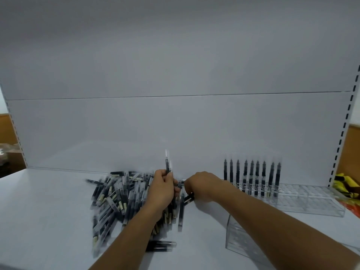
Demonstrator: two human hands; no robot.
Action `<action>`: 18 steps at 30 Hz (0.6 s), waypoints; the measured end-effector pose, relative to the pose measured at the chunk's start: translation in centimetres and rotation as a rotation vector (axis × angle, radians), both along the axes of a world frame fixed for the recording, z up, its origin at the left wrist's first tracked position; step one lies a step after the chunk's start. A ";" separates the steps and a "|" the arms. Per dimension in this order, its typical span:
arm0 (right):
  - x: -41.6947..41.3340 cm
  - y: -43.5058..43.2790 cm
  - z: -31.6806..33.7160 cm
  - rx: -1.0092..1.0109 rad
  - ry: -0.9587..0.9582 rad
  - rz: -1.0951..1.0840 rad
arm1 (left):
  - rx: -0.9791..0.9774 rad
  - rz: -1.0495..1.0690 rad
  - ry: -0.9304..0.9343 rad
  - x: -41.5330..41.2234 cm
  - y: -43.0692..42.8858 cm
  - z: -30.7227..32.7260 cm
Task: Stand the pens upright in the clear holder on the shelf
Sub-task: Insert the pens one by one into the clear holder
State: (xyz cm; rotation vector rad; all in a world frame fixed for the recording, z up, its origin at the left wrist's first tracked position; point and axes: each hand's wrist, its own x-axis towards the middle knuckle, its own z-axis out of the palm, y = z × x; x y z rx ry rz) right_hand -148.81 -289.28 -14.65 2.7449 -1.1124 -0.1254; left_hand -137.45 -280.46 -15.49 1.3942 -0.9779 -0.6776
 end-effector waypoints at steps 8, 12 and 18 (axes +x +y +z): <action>0.0 1.7 0.8 0.152 0.043 0.058 | 0.007 0.001 0.036 0.2 -0.4 -0.4; -0.1 2.7 1.2 0.215 -0.003 0.115 | 0.017 0.010 0.003 0.1 -0.3 -0.5; -0.9 2.4 1.4 0.257 -0.232 0.041 | 0.017 -0.004 -0.005 0.0 -0.2 -0.5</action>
